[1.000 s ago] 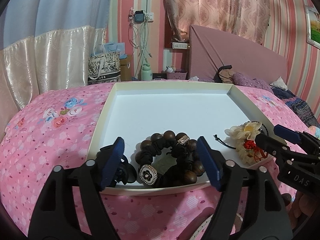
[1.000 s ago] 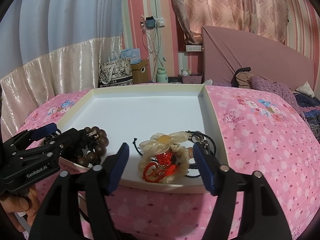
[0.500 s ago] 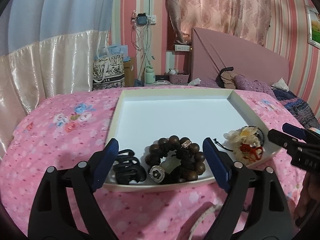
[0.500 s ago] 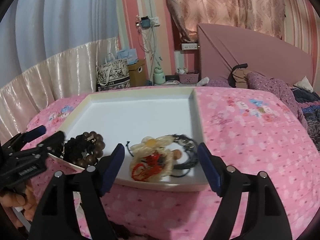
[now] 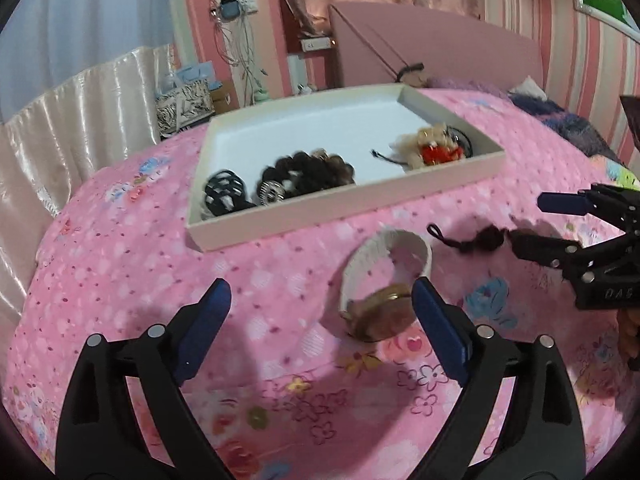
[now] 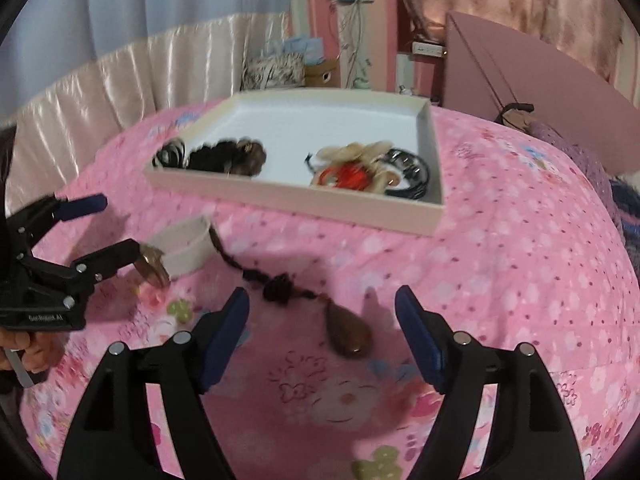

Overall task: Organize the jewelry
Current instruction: 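Grasp the white-strap watch with left tool while right grasps the teardrop-pendant cord, then lower the watch into the tray and open left tool while right releases the cord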

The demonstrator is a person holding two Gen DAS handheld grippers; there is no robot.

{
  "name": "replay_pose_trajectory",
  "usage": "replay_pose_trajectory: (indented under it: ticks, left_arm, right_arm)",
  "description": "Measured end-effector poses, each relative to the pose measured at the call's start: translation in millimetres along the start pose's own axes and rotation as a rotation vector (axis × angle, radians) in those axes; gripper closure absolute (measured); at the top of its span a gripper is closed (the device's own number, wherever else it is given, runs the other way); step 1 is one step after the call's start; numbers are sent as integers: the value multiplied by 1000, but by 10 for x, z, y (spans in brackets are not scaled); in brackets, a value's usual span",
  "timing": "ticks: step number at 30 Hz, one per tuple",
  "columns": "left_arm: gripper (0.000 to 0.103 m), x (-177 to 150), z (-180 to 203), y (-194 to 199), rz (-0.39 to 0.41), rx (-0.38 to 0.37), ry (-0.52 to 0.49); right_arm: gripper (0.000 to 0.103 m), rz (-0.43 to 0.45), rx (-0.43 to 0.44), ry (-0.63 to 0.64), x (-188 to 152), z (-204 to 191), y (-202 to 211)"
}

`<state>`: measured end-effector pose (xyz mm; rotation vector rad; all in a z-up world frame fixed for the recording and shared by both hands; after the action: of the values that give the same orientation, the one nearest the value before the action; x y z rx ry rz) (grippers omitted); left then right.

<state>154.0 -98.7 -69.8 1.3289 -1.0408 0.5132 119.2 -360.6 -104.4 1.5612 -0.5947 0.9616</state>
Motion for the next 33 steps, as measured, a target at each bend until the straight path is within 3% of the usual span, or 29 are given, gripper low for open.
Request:
replay_pose_trajectory:
  ticks: [7,11,12,14,16,18,21,26,33]
  left_arm:
    - [12,-75,193,-214,-47,-12,-59]
    - [14,-100,217,-357,-95,-40,-53]
    - [17,-100,209,-390,-105,-41,-47]
    - [26,-86,203,-447,-117,-66,-27]
    - [47,-63,230,-473,-111,-87,-26]
    - [70,-57,291,-460,-95,-108,-40]
    - [77,-44,322,-438,-76,-120,-48]
    - [86,36,236,-316,-41,-121,-7]
    - [87,450,111,-118,53,-90,27]
  right_arm:
    - [31,-56,-26,39,-32,-15,-288]
    - [59,-57,-6,45,7,-39,-361]
    - [66,-54,-5,43,22,-40,-384]
    - [70,-47,-6,35,34,-33,-412]
    - [82,-35,-14,28,40,-21,-405]
    - [83,-24,-14,21,45,-8,-379]
    - [84,7,-23,2,76,31,-317]
    - [84,68,-9,-32,192,38,-134]
    - [84,176,1,-49,675,55,113]
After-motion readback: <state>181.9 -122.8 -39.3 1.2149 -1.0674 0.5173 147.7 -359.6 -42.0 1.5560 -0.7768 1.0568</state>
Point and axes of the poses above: each gripper's, at about its wrist camera, not at the fingertips, and y roughly against the way its jaws point, z to its right, x to its top, the point moved 6 cm from there along -y, roughly the way its jaws point, and after that the axes turned 12 degrees about z, right-handed, at the moved point
